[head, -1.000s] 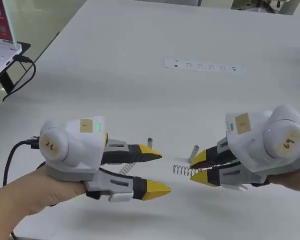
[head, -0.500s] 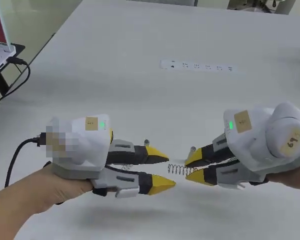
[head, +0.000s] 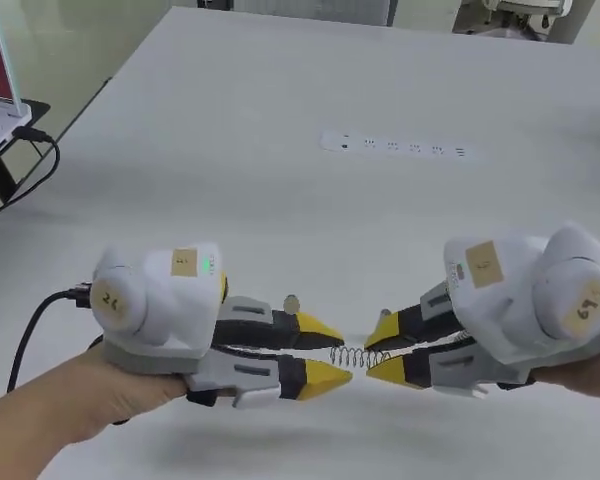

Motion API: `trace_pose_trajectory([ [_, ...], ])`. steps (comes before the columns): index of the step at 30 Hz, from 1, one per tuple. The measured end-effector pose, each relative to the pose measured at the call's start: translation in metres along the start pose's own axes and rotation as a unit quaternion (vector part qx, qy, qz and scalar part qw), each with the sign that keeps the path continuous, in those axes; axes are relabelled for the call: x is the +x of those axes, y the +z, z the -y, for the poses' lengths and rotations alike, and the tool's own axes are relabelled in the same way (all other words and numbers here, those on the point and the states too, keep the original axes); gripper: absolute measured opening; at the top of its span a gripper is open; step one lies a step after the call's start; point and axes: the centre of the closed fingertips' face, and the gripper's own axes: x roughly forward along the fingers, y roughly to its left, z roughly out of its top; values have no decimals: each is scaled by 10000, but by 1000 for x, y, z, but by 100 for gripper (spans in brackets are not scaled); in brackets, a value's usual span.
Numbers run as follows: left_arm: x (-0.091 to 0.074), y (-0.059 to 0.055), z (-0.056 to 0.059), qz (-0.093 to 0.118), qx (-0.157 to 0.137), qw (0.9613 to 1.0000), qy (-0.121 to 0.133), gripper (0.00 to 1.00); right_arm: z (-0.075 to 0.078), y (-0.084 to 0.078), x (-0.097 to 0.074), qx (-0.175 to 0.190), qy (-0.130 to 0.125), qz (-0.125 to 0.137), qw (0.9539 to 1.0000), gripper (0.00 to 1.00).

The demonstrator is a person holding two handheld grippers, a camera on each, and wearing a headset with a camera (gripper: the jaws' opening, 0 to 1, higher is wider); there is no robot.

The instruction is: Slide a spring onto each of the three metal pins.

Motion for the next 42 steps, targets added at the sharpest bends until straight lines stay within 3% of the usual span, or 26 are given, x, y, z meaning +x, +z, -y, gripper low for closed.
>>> trace_pose_trajectory([
  [9, 1, 0, 2, -17, -23, 10000, -25, 4, -1, 4, -1, -45, 18, 87, 10000, 7],
  [23, 1, 3, 3, 46, 65, 10000, 4, 2, 0, 5, -3, -44, -8, 163, 9999, 7],
  [27, 0, 3, 4, 58, -72, 10000, -15, 2, -1, 6, -3, -30, 6, 186, 9998, 7],
  [42, 1, 5, 7, 31, -168, 9998, -138, 1, -1, 2, -6, 395, 42, 278, 9988, 9],
])
